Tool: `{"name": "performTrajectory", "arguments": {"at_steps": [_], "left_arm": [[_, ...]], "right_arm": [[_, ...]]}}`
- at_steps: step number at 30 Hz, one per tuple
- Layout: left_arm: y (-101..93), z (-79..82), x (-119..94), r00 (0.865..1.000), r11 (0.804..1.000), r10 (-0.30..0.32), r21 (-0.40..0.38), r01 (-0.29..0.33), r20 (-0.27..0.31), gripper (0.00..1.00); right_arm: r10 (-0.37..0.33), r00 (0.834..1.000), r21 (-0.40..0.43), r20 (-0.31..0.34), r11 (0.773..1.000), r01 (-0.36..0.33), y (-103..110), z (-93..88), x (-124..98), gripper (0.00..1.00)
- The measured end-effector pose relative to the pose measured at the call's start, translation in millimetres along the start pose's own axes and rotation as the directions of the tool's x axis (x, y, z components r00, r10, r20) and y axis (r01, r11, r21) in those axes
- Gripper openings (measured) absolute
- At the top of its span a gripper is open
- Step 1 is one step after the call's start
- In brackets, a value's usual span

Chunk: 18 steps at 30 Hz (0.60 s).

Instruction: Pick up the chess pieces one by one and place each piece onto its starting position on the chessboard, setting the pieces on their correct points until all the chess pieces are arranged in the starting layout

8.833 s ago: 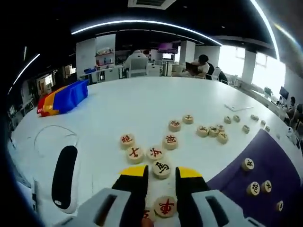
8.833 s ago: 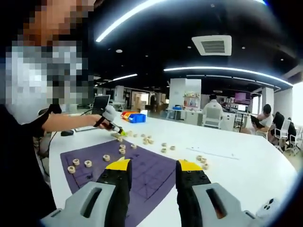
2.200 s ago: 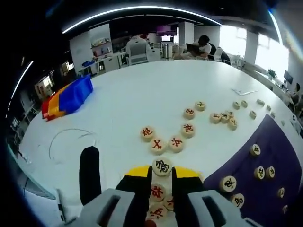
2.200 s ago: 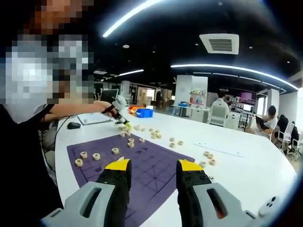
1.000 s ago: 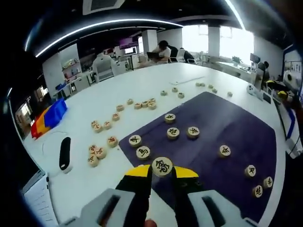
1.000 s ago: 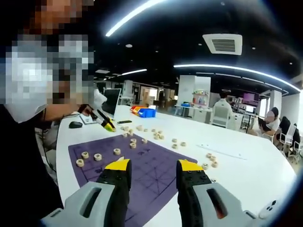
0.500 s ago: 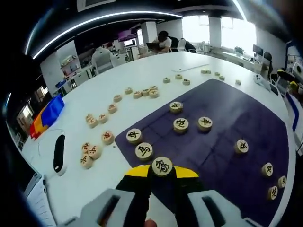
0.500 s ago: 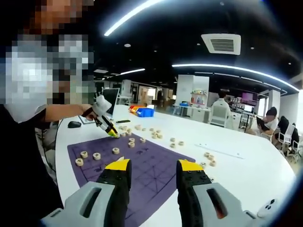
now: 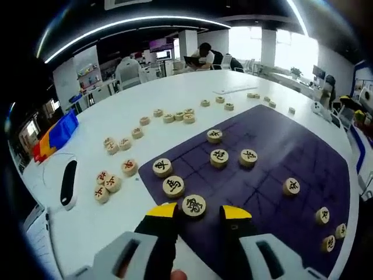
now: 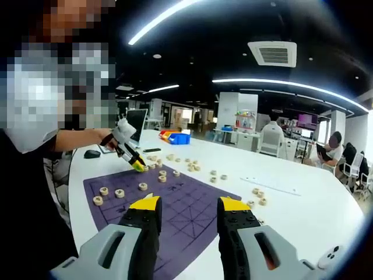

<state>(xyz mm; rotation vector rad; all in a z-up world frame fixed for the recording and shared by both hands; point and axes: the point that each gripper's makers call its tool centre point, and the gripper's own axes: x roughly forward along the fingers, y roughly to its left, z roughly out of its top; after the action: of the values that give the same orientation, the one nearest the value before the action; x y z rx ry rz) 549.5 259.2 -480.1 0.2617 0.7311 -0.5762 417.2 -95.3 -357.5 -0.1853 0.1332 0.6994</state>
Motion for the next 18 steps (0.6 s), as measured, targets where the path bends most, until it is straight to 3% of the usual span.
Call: {"name": "performTrajectory", "arguments": {"at_steps": [5,10,14,18], "left_arm": [[-3.2,18.8,-29.5,0.996,1.000,0.016,0.002,-0.017,0.088,0.31],[-14.1,38.1,-61.4,0.971,0.999,0.000,0.034,-0.009,0.240,0.36],[-35.9,48.8,-91.1,0.918,0.997,-0.070,0.054,0.054,0.389,0.36],[-44.6,43.8,-114.3,0.879,0.997,-0.069,0.052,0.051,0.472,0.36]], "right_arm": [[0.006,1.000,-0.001,0.004,1.000,-0.006,1.6,1.8,1.5,0.39],[0.013,1.000,-0.006,0.006,1.000,-0.013,3.2,3.9,1.8,0.39],[0.019,1.000,-0.010,0.005,1.000,-0.019,5.4,5.1,3.0,0.39],[0.027,1.000,-0.017,0.005,0.999,-0.027,8.1,7.1,4.5,0.39]]}}
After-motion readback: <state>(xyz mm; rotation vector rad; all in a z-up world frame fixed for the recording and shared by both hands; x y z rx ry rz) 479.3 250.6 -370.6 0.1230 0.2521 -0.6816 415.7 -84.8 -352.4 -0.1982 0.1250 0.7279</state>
